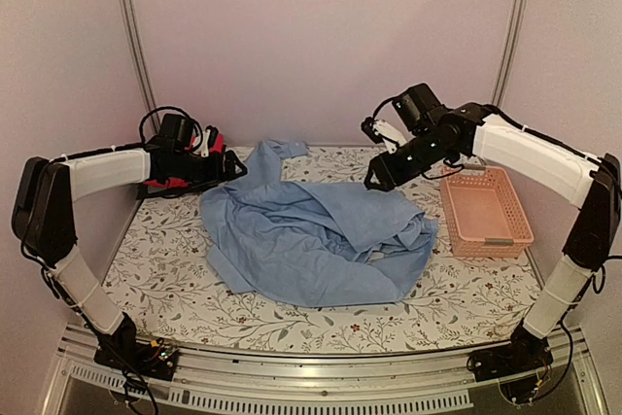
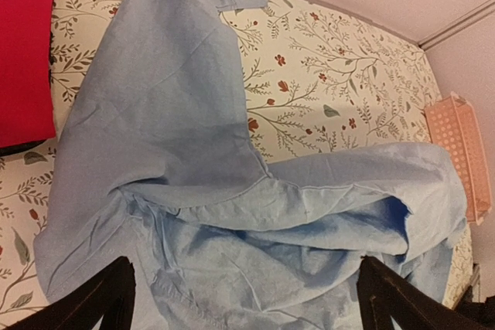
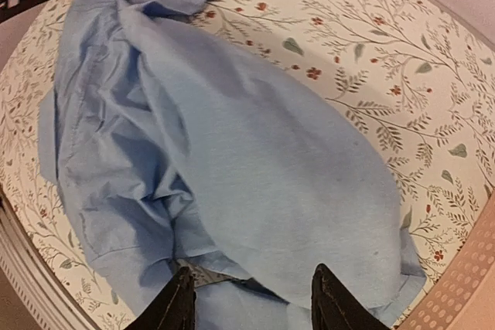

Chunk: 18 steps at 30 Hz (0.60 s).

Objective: Fold and stack the mixed laundry pile
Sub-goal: Adjust the crumpled shirt at the center of the board.

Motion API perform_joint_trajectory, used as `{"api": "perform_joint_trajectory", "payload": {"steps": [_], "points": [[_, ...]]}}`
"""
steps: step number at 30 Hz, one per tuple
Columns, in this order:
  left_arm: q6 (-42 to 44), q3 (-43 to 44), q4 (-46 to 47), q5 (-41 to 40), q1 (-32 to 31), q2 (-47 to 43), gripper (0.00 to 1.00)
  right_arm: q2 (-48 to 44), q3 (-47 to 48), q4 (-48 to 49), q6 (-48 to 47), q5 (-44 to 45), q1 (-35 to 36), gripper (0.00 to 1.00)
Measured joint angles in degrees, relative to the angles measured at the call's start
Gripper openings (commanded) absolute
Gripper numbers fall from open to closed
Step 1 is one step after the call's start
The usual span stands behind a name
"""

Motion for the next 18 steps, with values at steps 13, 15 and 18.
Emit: {"api": "perform_joint_trajectory", "payload": {"steps": [13,15,18], "points": [[-0.6,-0.4,0.2,0.5,0.0,0.0,1.0,10.7,-5.6,4.2,4.0,6.2,10.8,0.7],[-0.9,-0.6,0.2,0.5,0.0,0.0,1.0,13.2,-5.8,4.7,4.9,7.8,11.1,0.73],[-1.0,-0.7,0.2,0.5,0.0,-0.1,1.0,15.4,-5.8,6.0,5.4,9.2,11.3,0.77]]}}
